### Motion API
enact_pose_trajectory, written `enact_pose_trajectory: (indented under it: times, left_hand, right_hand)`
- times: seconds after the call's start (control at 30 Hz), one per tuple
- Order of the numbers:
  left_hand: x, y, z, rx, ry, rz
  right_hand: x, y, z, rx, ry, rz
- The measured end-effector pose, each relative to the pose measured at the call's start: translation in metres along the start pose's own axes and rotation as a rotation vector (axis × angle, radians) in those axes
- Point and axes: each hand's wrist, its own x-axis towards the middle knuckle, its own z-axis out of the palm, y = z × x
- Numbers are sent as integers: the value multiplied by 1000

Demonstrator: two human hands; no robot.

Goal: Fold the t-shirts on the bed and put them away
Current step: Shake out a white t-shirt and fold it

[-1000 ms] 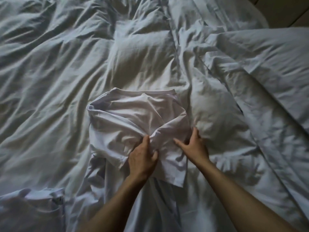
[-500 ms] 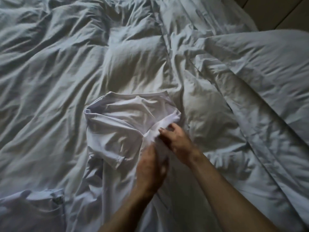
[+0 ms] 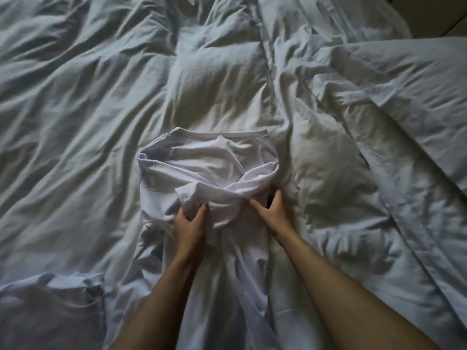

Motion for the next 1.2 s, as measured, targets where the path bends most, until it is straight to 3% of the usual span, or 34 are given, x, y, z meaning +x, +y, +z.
enact_pose_trajectory:
  times: [0.17, 0.27, 0.4, 0.53, 0.63, 0.83, 0.93, 1.03, 1.13, 1.2]
  left_hand:
    - [3, 6, 17, -178, -49, -60]
    - [4, 13, 27, -169, -111, -27]
    - [5, 7, 27, -70, -17, 8]
    - [-12, -5, 40, 40, -3, -5]
    - [-21, -8, 49, 13, -29, -38]
    - [-17, -18, 34, 94, -66, -41]
    - [-21, -24, 27, 195, -50, 27]
    - [-21, -32, 26, 295, 52, 88]
    - [-19, -40, 25, 425, 83, 117]
    - [-18, -39, 25, 452, 78, 126]
  right_hand:
    - [-46, 24, 19, -717, -24, -123]
    - [-50, 25, 41, -856, 92, -138]
    - [-37, 37, 17, -626, 349, -203]
    - [-34, 49, -49, -459, 447, -5]
    - [-31, 53, -75, -490, 382, 138]
    - [18, 6, -53, -224, 215, -117]
    - [53, -20, -42, -405, 64, -54]
    - [73, -41, -38, -511, 144, -44]
    - [86, -66, -37, -182, 227, 43]
    - [87, -77, -33, 288, 83, 155]
